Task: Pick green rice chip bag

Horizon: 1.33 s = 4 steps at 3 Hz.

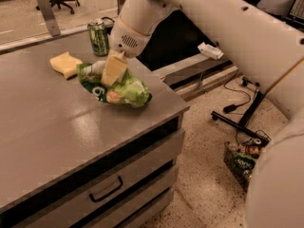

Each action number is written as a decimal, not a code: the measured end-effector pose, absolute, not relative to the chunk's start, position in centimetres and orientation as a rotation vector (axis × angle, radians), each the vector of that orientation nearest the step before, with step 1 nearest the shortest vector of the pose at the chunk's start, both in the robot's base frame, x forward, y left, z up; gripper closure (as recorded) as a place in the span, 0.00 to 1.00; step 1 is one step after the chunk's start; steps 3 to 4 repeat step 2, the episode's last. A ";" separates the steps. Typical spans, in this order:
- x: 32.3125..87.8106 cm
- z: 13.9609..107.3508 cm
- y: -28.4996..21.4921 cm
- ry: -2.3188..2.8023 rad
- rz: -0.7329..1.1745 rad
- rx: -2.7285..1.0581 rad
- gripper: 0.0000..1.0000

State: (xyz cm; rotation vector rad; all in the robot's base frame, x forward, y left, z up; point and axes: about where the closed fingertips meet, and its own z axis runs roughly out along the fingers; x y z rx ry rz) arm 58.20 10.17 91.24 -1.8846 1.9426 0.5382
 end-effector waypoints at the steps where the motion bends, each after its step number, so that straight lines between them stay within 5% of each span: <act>1: 58.5 93.7 9.0 1.859 0.544 -1.886 1.00; 4: 58.5 93.7 9.0 1.859 0.544 -1.886 1.00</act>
Offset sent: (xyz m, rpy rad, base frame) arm 0.0025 -0.0107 0.0206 0.0402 -0.0353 0.0269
